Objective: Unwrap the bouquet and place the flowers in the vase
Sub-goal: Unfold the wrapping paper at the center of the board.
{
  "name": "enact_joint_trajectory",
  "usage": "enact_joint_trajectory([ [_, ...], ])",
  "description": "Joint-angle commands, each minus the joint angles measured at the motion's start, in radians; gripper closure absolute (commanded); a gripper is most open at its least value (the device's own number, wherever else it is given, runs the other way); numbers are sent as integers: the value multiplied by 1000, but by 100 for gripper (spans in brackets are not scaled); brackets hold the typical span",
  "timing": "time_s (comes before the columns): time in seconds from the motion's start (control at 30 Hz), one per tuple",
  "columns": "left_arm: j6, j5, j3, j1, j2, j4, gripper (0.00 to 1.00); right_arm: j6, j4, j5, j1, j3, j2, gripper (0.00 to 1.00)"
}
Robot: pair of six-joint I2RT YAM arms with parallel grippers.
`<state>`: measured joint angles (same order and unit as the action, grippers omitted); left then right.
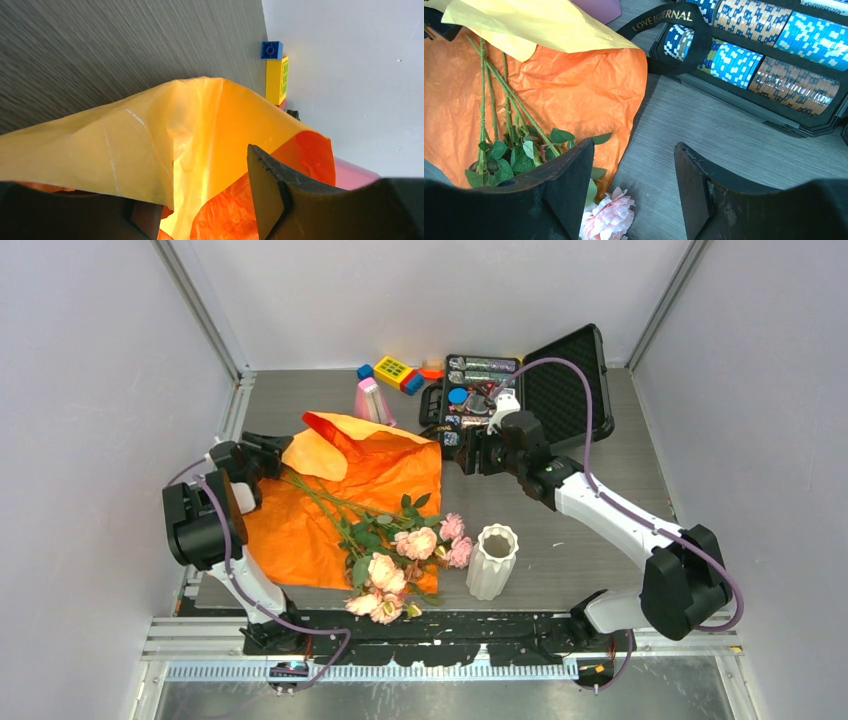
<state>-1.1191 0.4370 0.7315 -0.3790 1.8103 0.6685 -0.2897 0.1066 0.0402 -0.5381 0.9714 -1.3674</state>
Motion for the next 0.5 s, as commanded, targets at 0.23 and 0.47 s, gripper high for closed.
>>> enact_joint_trajectory([
  [0.23, 182, -66, 3, 74, -147, -225, 38, -3, -47, 11, 2, -5, 57, 35],
  [0.47, 211, -70, 14, 110, -155, -260, 37, -2, -49, 9, 1, -14, 73, 35],
])
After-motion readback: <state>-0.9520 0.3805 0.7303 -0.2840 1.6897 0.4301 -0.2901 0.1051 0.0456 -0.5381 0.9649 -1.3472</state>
